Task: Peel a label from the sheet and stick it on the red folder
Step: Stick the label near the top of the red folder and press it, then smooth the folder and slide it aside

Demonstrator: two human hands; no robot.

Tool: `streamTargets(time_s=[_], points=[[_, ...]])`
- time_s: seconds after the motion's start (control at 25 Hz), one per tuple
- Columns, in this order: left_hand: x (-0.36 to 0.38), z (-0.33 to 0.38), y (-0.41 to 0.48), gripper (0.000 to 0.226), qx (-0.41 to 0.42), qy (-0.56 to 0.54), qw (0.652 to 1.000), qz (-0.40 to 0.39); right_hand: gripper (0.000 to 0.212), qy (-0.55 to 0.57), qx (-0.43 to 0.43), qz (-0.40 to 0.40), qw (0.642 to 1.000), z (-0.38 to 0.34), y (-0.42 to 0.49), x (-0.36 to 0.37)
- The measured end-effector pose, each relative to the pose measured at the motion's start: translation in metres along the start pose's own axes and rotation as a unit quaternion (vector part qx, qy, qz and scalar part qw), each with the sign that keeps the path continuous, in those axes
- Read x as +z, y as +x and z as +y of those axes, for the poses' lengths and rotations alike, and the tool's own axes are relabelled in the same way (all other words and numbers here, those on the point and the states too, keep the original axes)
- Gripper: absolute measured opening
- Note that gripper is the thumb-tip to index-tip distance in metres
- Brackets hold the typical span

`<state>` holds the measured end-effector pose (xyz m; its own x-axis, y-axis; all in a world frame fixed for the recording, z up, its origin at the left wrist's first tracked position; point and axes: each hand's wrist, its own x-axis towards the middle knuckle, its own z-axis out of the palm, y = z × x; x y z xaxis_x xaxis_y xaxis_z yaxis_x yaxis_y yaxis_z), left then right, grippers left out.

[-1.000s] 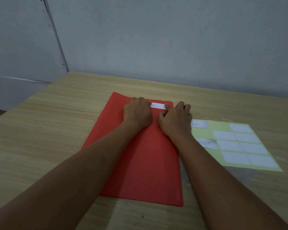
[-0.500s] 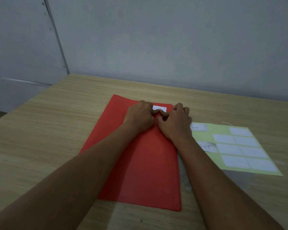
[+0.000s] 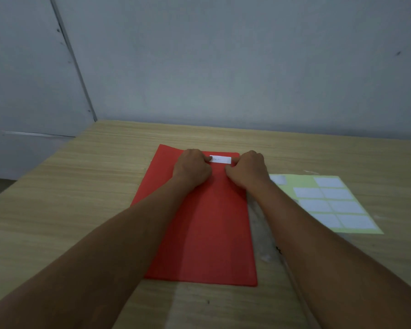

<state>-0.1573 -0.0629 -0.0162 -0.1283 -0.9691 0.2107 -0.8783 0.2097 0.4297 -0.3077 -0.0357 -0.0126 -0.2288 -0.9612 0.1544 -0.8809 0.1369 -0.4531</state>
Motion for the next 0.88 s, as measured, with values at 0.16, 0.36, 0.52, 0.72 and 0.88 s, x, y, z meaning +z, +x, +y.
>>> streamTargets(time_s=[0.16,0.36,0.52,0.72,0.88], points=[[-0.017,-0.004,-0.014,0.045,-0.005,-0.036,0.999,0.022,0.039,0.047,0.036,-0.014,0.998,-0.001,-0.012,-0.024],[-0.029,-0.014,-0.049,0.037,-0.014,-0.008,0.999,0.047,0.033,0.012,0.027,-0.008,1.0,0.0,-0.062,-0.028],[-0.031,-0.017,-0.078,0.035,0.009,0.032,0.998,0.048,0.043,-0.039,0.017,0.0,0.999,-0.003,-0.098,-0.028],[-0.037,-0.024,-0.113,0.038,-0.057,0.131,0.982,0.122,0.07,-0.045,0.073,-0.013,0.996,-0.004,-0.133,-0.03],[-0.047,-0.031,-0.133,0.068,-0.121,0.157,0.972,0.127,0.068,-0.043,0.082,-0.024,0.995,-0.014,-0.149,-0.031]])
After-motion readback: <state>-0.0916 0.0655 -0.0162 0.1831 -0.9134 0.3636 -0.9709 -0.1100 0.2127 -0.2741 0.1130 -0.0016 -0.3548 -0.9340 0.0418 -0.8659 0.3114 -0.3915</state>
